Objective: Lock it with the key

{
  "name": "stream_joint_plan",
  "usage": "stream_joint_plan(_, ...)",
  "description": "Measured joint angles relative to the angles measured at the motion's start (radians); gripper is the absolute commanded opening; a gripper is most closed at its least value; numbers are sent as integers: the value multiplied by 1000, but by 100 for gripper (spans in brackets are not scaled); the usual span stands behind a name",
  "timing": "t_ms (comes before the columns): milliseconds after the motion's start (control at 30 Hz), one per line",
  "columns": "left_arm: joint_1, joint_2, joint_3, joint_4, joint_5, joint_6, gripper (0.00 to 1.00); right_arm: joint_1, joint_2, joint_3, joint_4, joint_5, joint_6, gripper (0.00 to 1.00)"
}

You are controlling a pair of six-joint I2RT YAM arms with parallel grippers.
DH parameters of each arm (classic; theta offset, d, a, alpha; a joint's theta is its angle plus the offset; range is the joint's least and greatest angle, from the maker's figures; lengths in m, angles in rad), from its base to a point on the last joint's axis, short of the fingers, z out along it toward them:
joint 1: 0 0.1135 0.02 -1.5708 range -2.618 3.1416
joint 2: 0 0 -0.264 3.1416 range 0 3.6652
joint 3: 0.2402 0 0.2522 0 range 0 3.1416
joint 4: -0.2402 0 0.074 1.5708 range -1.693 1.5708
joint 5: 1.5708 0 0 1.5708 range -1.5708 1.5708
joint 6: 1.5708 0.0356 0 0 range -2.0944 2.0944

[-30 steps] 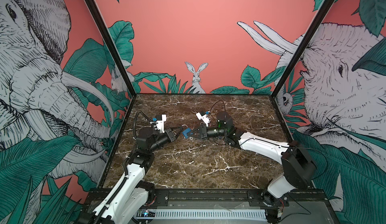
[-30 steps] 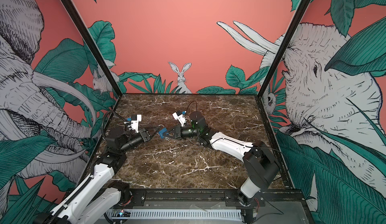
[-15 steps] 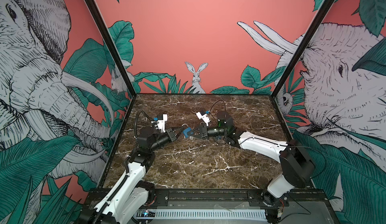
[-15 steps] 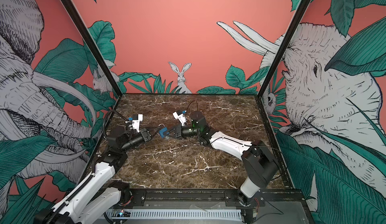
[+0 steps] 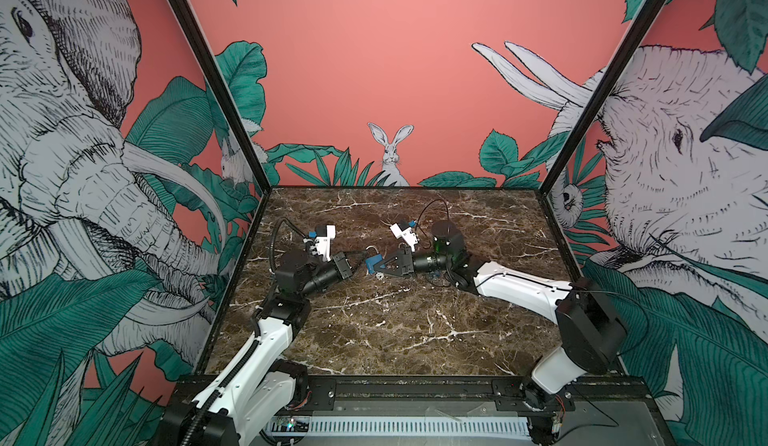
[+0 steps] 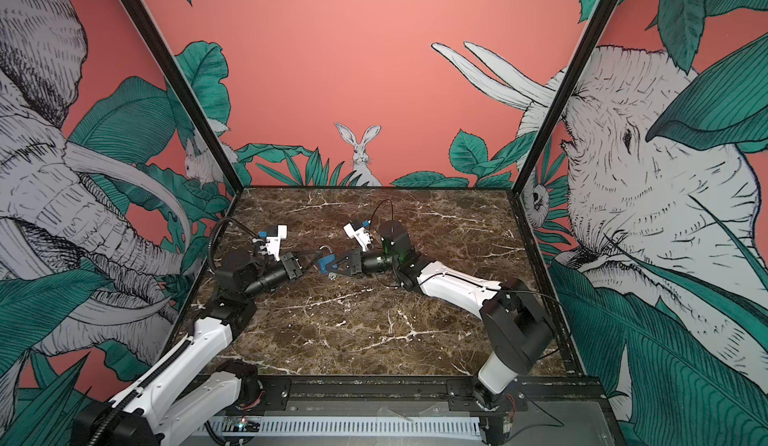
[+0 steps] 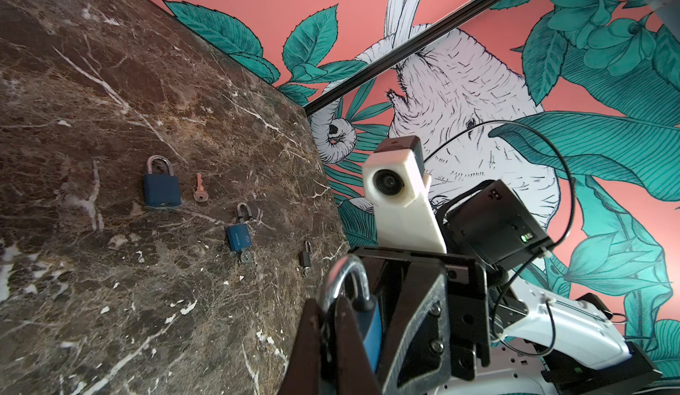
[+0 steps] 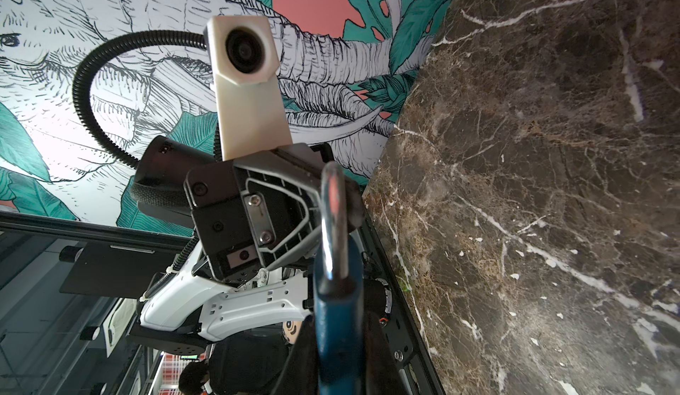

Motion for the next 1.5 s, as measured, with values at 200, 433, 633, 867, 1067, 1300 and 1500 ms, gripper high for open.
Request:
stream_joint_plan(200,-2,59,18,2,3,3,0,-13,7,-14,6,21,18,18)
stream_joint_plan(433,-13,112,37,19,-4,12,0,-32,8,-46,60,53,73,31)
stream_joint_plan(633,-16,127,37,26,-33,3,0,-38,8,-66,113,79,98,43)
stream_joint_plan(867,-16,124,37,25,-88,-18,0,-42,-1,-134,171,145,106,47)
stream_joint_plan(1067,-16,116,37,21,-113,-34,0,-44,-33,-264,275,237,147,48)
stream_joint_plan(1300,-16,116,37,19,-119,-52,0,-29,-30,-296,417,306,194,47)
stream_joint_plan(1500,-15,116,37,22,-128,-68,0,4,-24,-294,480,342,214,44)
